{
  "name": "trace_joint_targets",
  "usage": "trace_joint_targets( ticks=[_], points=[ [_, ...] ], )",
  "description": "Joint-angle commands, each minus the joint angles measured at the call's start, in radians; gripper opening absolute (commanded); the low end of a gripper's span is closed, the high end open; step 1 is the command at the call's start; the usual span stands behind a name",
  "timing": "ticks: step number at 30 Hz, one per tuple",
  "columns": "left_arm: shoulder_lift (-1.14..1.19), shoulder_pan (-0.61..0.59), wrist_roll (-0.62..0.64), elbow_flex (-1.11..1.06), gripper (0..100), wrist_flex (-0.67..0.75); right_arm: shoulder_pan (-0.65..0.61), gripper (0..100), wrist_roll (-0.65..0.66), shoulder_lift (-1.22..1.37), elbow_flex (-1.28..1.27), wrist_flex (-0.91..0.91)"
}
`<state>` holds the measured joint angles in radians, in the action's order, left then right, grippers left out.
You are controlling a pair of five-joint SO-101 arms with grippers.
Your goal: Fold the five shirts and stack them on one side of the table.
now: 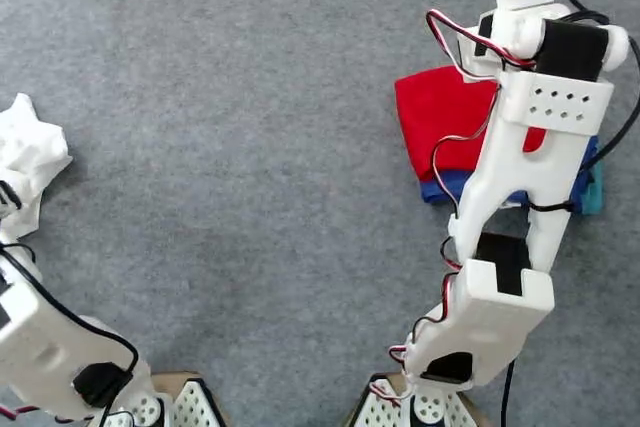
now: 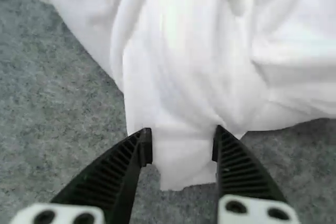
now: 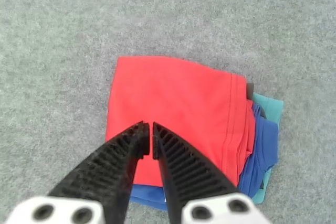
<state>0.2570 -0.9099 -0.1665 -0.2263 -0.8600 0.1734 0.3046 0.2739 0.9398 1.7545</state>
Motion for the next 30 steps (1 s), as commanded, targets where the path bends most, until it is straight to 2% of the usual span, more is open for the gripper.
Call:
trace_joint_targets(
  ticks=[1,5,9,13,17,23,30],
  points=[
    [0.055,0.007,-0.02,0.002,21,0.031,-0.014,1.5,-0.011,-0.045,-0.035,0.008],
    [0.043,0.015,-0.086,0.015,2,-0.017,-0.014,1.5,-0.011,-0.048,-0.059,0.008],
    [-0.028,0.064,-0.098,0.008,3,-0.124,-0.014,1.5,-0.011,-0.048,-0.059,0.008],
    [-0.166,0.191,-0.189,-0.031,3,-0.236,-0.014,1.5,-0.011,-0.048,-0.059,0.008],
    [-0.405,0.387,-0.241,-0.174,3,-0.29,-0.014,1.5,-0.011,-0.048,-0.059,0.008],
    [-0.853,0.768,-0.264,-0.386,3,-0.341,-0.014,1.5,-0.011,-0.048,-0.059,0.009],
    [-1.217,1.247,-0.262,-0.355,3,-0.433,-0.014,1.5,-0.011,-0.048,-0.064,0.009]
  ],
)
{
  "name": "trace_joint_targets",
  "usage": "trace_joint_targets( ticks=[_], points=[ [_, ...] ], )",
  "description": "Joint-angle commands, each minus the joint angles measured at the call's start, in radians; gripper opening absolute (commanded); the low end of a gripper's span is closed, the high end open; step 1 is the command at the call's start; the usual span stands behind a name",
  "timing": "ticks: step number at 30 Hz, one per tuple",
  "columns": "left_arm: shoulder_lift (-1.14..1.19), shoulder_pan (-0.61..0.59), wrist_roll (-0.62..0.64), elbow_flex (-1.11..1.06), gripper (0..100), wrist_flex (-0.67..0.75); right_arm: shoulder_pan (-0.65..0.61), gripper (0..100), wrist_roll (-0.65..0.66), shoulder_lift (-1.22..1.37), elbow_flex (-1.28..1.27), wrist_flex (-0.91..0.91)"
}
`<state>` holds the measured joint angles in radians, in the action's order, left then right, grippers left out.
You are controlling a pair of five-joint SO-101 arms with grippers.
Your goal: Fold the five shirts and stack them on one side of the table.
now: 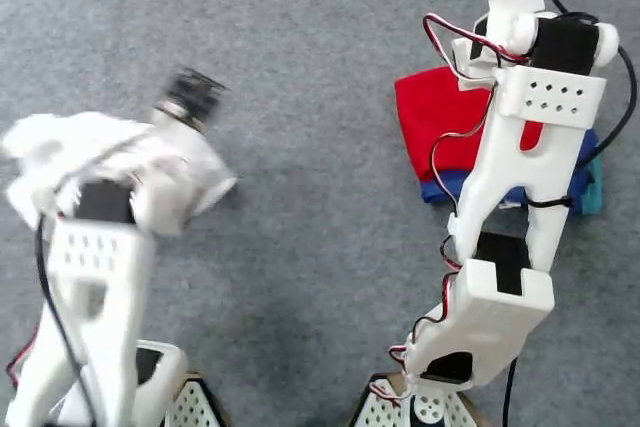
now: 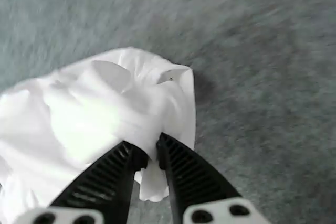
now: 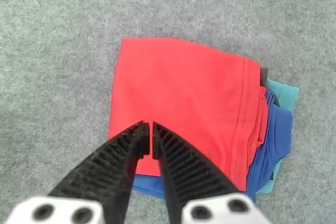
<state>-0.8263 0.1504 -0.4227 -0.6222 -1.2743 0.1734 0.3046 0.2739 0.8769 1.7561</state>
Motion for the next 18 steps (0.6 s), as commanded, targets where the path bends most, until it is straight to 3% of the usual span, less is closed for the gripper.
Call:
trace_joint_targets(
  ticks=[1,3,7,11,14,18],
  points=[
    [-0.149,0.229,-0.006,0.056,3,-0.023,-0.014,1.5,-0.011,-0.047,-0.001,0.008],
    [-0.147,0.254,0.034,0.093,6,-0.046,-0.014,1.5,-0.011,-0.045,-0.001,0.006],
    [-0.115,0.254,0.207,0.18,25,-0.164,-0.014,1.5,-0.009,-0.042,-0.001,0.006],
    [-0.109,0.243,0.273,0.298,26,-0.255,-0.031,1.6,-0.005,-0.041,-0.002,0.005],
    [-0.1,0.108,0.282,0.364,26,-0.256,-0.066,1.6,-0.005,-0.041,-0.002,0.005],
    [-0.046,-0.205,0.358,0.317,26,-0.144,-0.14,1.5,-0.005,-0.041,-0.005,0.008]
  ],
)
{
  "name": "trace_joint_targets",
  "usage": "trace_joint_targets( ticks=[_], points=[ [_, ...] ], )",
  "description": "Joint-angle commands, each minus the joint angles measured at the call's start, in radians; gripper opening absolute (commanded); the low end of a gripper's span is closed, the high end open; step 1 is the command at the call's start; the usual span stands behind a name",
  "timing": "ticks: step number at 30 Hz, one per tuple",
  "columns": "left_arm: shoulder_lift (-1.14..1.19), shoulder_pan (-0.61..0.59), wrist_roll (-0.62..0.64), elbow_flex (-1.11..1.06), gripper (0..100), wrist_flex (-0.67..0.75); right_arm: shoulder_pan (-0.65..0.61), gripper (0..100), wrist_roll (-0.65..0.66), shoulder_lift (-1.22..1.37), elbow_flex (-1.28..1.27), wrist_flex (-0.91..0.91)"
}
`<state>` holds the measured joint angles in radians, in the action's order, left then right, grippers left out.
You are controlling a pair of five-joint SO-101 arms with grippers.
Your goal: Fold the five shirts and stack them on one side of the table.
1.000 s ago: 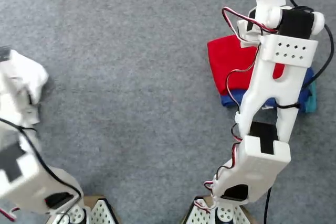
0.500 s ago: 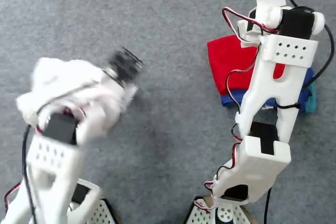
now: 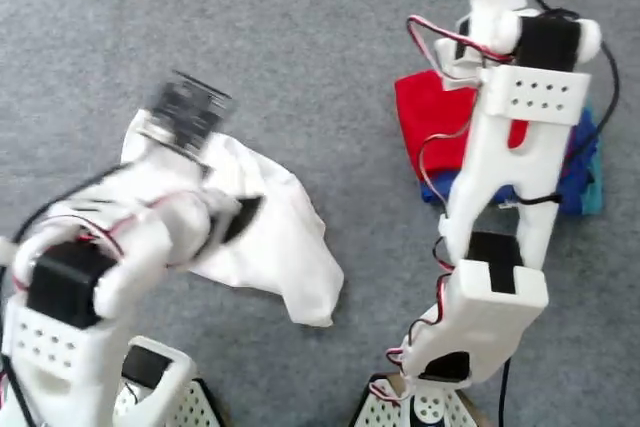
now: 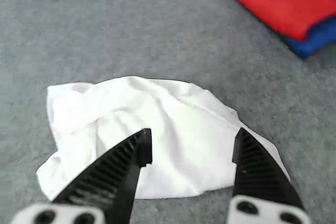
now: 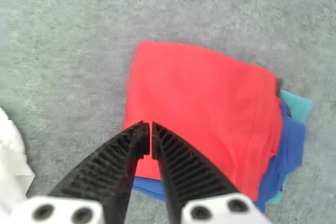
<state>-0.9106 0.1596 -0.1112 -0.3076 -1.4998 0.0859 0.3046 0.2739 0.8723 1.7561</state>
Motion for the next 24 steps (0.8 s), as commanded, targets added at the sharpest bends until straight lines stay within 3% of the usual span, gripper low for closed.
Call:
trace_joint_targets(
  ticks=[1,5,9,17,24],
  points=[
    [0.068,-0.292,0.069,-0.035,26,0.132,-0.072,1.5,-0.005,-0.041,-0.008,0.008],
    [0.239,-0.513,0.161,-0.185,26,0.328,-0.164,1.5,-0.005,-0.048,-0.101,0.008],
    [0.428,-0.591,0.304,-0.219,26,0.44,-0.236,1.8,-0.003,-0.047,-0.205,0.006],
    [0.732,-0.573,0.557,-0.173,26,0.652,-0.347,1.8,0.143,-0.041,-0.415,-0.063],
    [0.996,-0.46,0.687,0.016,26,0.671,-0.368,1.8,0.144,-0.041,-0.722,-0.41]
  ],
)
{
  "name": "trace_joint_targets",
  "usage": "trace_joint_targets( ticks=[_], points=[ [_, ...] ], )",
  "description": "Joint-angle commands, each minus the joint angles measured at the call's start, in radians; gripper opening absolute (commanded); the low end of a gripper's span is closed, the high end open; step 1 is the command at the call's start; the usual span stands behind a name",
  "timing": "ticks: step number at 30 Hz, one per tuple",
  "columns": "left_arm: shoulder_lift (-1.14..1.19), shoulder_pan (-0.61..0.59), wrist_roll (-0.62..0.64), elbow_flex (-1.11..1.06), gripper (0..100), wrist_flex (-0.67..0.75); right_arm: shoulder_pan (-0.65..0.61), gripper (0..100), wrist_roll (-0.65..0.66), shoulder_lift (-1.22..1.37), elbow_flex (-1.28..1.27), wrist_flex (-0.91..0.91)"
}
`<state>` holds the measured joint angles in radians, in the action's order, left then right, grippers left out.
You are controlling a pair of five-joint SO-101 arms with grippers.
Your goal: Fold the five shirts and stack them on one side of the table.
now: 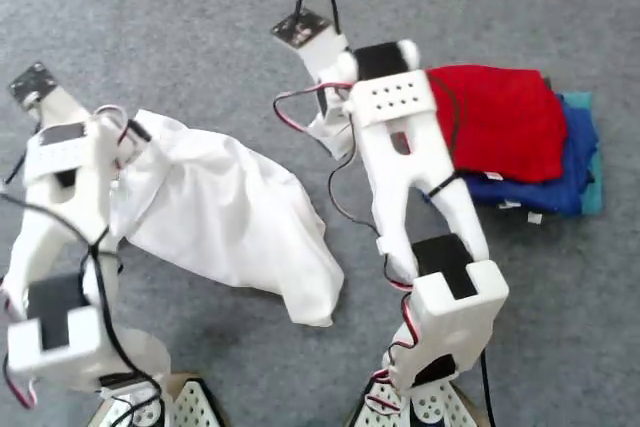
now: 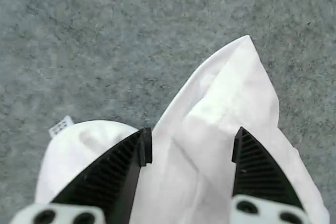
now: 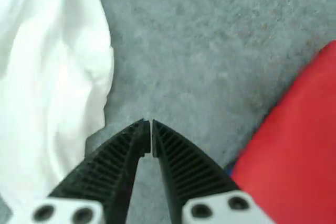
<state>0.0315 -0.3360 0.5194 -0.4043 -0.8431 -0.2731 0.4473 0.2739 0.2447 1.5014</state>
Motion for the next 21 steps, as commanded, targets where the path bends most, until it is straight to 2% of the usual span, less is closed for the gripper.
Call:
trace_joint_targets(
  ticks=[1,4,7,10,14,18,21],
  points=[
    [0.074,0.039,0.087,0.137,26,0.014,-0.009,1.8,0.002,-0.041,-0.134,-0.21],
    [0.094,0.042,0.189,0.196,26,-0.023,-0.009,1.8,-0.008,-0.039,-0.245,-0.381],
    [0.094,0.051,0.239,0.214,26,-0.048,-0.011,1.8,-0.089,-0.035,-0.351,-0.555],
    [0.094,0.051,0.239,0.222,17,-0.044,-0.005,1.8,-0.135,-0.016,-0.403,-0.669],
    [0.095,0.058,0.239,0.232,3,0.012,0.014,1.8,-0.141,0.019,-0.401,-0.697],
    [0.1,0.064,0.239,0.225,3,0.106,0.025,1.8,-0.141,0.05,-0.372,-0.695],
    [0.127,0.064,0.236,0.246,3,0.098,0.037,1.8,-0.141,0.059,-0.363,-0.694]
  ],
)
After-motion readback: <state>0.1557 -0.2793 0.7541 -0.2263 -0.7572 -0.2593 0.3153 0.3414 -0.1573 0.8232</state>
